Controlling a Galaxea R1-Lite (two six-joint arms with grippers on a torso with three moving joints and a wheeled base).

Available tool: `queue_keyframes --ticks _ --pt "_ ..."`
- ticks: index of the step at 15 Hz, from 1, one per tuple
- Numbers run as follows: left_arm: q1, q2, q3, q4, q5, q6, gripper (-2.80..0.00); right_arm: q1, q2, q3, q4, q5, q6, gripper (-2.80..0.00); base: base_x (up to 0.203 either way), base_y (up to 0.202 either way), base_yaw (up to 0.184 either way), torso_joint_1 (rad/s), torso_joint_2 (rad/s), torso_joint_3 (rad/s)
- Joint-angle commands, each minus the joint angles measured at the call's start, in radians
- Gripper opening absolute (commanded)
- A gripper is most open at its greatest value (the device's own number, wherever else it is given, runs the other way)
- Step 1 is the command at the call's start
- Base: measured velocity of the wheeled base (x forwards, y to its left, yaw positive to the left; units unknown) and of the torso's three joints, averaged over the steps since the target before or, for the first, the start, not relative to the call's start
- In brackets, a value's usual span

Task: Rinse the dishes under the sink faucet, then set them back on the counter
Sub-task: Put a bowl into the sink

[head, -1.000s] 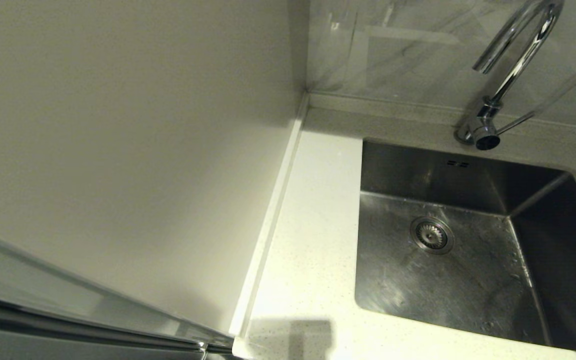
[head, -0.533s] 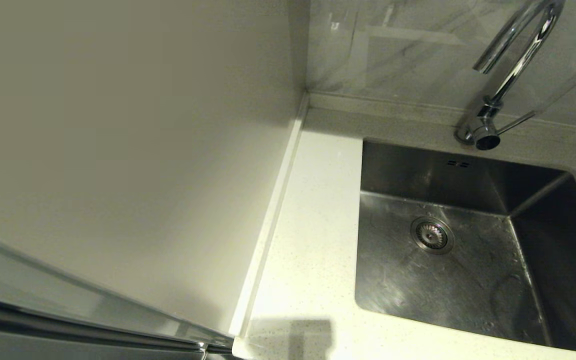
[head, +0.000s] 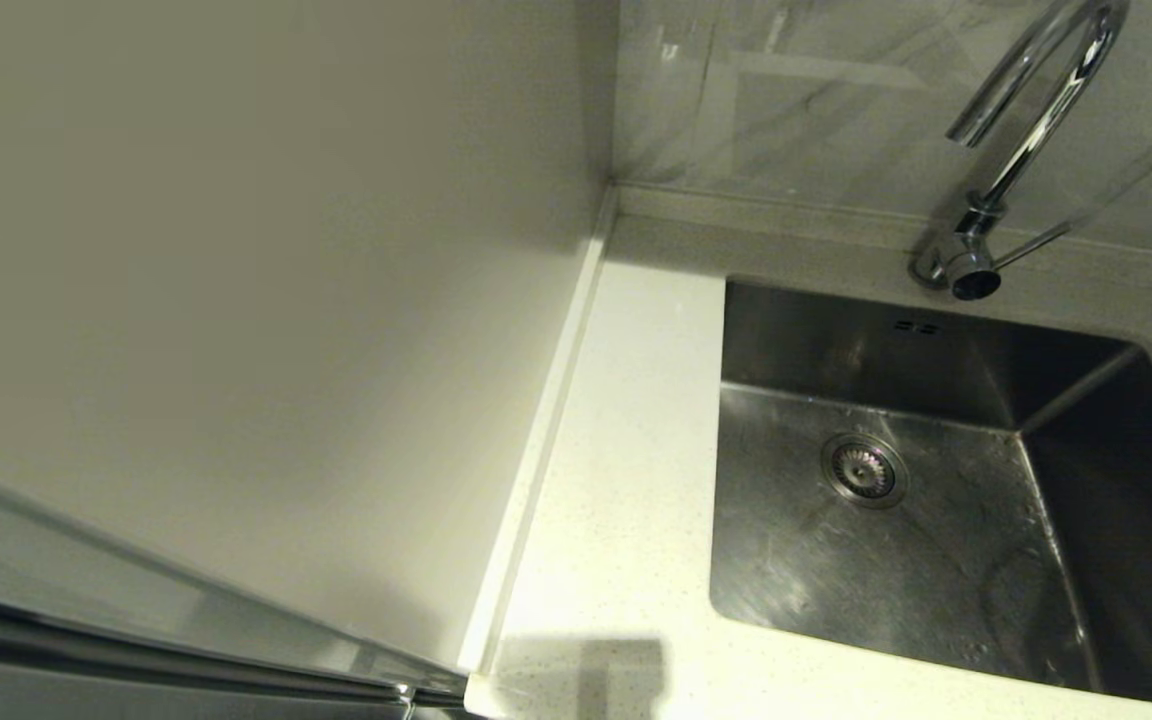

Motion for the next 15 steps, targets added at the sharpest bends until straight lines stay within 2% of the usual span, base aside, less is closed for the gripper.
queue_keyframes --ticks 1,5,10,13,15 --pt "0.0 -0.003 0.0 -0.001 0.001 -0.001 -2.8 0.006 -0.036 0.028 -0.023 0.005 0.0 -2.8 0.0 0.0 0.0 0.0 0.0 0.0" --pt "0.0 -0.003 0.0 -0.001 0.002 -0.001 -2.8 0.027 -0.075 0.155 -0.178 0.005 0.015 -2.8 0.0 0.0 0.0 0.0 0.0 0.0" --pt "0.0 -0.003 0.0 -0.001 0.0 -0.001 -2.8 0.09 -0.213 0.356 -0.373 0.006 0.114 -2.8 0.0 0.0 0.0 0.0 0.0 0.0" --pt "-0.001 -0.003 0.0 -0.001 0.001 -0.001 -2.8 0.166 -0.334 0.491 -0.392 0.004 0.178 -2.8 0.0 0.0 0.0 0.0 0.0 0.0" --pt "0.0 -0.003 0.0 -0.001 0.001 -0.001 -2.8 0.272 -0.412 0.596 -0.394 -0.012 0.184 -2.8 0.0 0.0 0.0 0.0 0.0 0.0"
